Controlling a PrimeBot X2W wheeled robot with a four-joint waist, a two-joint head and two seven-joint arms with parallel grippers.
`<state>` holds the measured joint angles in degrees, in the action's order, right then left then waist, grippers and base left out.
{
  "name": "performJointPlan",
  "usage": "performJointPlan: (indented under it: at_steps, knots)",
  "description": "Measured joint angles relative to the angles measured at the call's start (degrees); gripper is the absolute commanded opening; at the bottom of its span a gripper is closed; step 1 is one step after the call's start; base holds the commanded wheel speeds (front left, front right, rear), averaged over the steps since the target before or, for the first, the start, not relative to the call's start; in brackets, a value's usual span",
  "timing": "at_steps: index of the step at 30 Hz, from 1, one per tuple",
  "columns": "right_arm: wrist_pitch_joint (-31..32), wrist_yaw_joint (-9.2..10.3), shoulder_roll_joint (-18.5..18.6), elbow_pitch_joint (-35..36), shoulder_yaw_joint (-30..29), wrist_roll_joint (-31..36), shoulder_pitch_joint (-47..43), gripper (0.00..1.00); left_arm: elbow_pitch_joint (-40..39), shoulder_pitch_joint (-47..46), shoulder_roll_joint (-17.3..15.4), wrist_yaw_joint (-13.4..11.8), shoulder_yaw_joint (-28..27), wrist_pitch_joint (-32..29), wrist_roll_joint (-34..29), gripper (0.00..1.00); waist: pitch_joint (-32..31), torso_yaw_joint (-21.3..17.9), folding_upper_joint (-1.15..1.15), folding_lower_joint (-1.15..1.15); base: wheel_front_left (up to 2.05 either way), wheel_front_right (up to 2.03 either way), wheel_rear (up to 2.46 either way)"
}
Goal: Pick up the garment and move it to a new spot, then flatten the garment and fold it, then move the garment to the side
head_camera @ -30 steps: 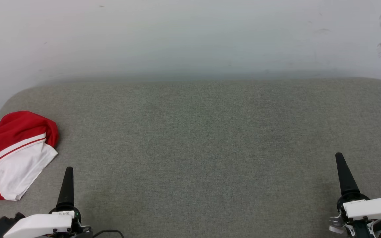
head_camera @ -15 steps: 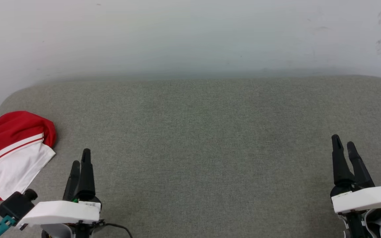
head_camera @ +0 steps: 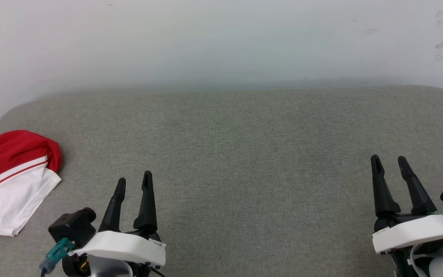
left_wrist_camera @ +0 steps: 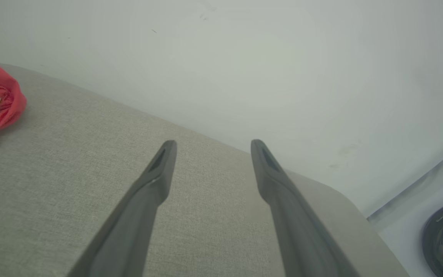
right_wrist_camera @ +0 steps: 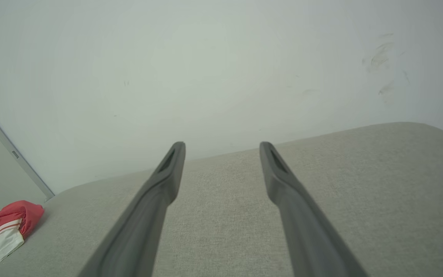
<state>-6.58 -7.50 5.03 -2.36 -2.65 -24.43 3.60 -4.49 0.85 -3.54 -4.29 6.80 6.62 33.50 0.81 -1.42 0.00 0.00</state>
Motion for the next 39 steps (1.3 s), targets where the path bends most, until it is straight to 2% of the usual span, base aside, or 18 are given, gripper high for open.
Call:
performJointPlan:
  at_steps: [12,18,25,33,39]
  knots:
    - [-1.80,0.00,0.34,-0.41,1.08,11.56,-0.16,1.00,-0.80,-0.60,-5.58,-9.95,11.46,1.81,-8.14,1.00,0.02,-0.51,0.00,0.00,0.00,0.00,0.00]
    - [-2.58,0.00,0.20,-1.04,1.30,16.37,-0.18,1.00,1.48,-0.94,-7.10,-12.46,14.43,2.74,-10.48,1.00,0.02,-0.84,0.00,0.00,0.00,0.00,0.00]
    - [-3.60,-0.01,0.01,-1.01,1.58,21.26,-0.18,1.00,1.81,-1.12,-7.16,-15.38,15.77,3.67,-13.25,1.00,0.17,-1.07,0.00,0.00,0.00,0.00,0.00]
    - [-4.64,-0.01,-0.34,-0.14,2.04,24.97,-0.16,1.00,1.34,-1.03,-6.56,-15.90,16.26,4.67,-15.62,1.00,0.26,-1.20,0.00,0.00,0.00,0.00,0.00]
    - [-5.50,-0.01,-1.41,-0.09,1.16,21.01,-0.29,1.00,0.53,0.90,-3.50,-12.69,11.63,5.41,-15.23,1.00,0.30,-1.26,0.00,0.00,0.00,0.00,0.00]
